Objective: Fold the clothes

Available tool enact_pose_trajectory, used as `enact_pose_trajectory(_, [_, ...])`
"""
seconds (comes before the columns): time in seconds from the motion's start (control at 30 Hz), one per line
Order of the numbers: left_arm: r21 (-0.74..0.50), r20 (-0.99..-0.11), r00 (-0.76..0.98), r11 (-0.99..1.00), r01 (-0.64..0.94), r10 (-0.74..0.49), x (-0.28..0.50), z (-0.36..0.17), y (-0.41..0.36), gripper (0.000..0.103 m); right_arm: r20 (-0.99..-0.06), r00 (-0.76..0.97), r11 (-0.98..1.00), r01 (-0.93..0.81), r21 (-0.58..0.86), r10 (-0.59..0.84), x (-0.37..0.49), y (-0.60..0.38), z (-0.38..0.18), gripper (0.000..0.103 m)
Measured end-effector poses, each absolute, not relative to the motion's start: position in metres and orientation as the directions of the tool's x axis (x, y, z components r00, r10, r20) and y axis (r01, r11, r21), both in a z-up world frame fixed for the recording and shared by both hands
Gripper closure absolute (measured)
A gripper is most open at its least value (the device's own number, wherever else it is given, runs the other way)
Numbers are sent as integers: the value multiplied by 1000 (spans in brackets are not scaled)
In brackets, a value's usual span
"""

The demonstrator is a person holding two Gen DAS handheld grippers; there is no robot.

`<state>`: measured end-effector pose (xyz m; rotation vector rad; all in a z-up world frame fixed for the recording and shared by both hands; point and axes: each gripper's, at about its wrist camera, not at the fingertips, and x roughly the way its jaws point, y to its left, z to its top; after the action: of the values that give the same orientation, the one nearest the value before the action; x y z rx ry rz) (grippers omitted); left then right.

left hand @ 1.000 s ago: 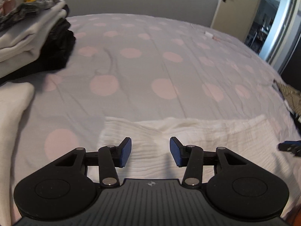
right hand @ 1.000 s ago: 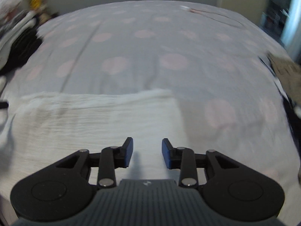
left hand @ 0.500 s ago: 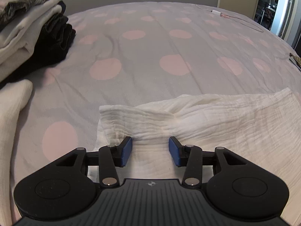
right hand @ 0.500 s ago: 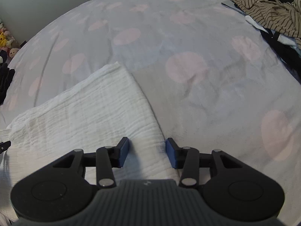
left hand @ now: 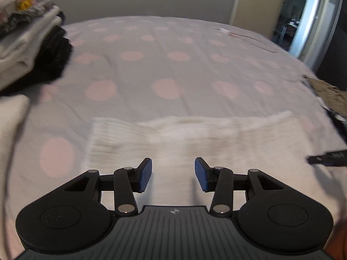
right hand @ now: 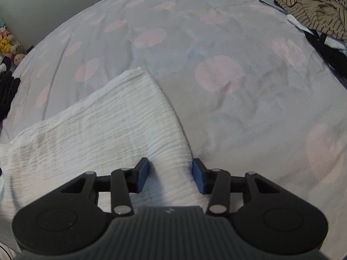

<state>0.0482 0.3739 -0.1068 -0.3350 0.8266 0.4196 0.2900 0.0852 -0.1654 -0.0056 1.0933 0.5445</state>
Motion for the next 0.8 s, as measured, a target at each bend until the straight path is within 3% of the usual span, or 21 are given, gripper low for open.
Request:
enact_pose_trajectory(0.23, [-71, -821, 553, 938, -341, 139, 63, -130, 339, 52, -817, 331, 862, -365, 351, 472, 292, 67, -165, 58])
enact_pose_trajectory(0.53, [9, -852, 498, 955, -296, 162, 71, -156, 326, 52, -830, 306, 870, -326, 369, 466, 295, 59, -167, 62])
enact_pose_trajectory(0.67, [3, -842, 515, 956, -294, 161, 67, -149, 327, 52, -799, 276, 837, -298, 458, 535, 299, 50, -168, 88])
enact_pose_trajectory(0.8, [-3, -826, 532, 941, -337, 188, 56, -133, 336, 52, -761, 262, 802, -274, 530, 593, 298, 41, -154, 91])
